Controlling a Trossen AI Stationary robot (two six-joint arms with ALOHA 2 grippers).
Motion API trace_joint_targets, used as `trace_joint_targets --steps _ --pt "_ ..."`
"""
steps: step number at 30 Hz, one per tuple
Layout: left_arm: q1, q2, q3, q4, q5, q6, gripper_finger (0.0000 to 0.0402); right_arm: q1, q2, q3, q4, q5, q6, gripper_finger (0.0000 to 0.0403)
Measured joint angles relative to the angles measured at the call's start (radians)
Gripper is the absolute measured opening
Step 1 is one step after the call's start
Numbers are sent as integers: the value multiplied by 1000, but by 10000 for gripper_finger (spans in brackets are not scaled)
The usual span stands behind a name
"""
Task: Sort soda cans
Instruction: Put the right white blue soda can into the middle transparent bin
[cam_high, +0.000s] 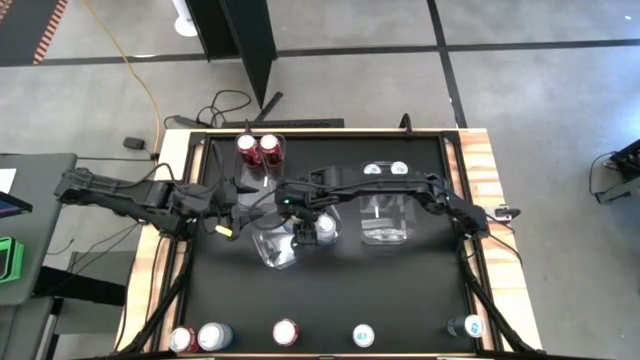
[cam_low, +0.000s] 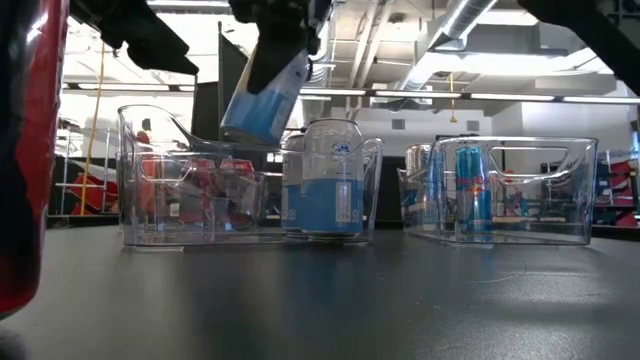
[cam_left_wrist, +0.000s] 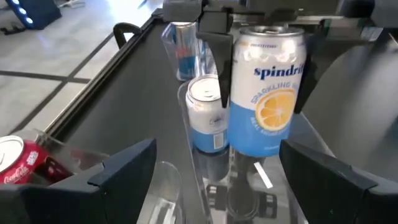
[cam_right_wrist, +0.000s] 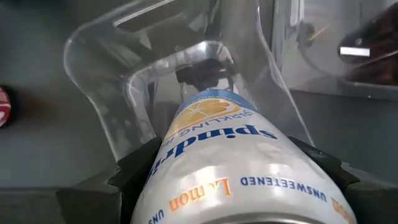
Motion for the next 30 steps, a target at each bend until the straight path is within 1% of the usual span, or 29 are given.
trace_joint_targets --steps 9,17,21,25,30 --pt "0 0 0 5 -15 -5 335 -1 70 -3 21 -4 -16 305" --pt "0 0 0 1 -17 -6 335 -16 129 -3 74 -4 -44 305" --pt "0 0 0 -1 -17 -5 335 -29 135 -3 81 4 -57 305" --pt "0 0 0 -2 -17 -5 335 -40 135 -3 129 7 -62 305" --pt "0 0 0 -2 -17 -1 335 -42 135 -3 116 7 -77 305"
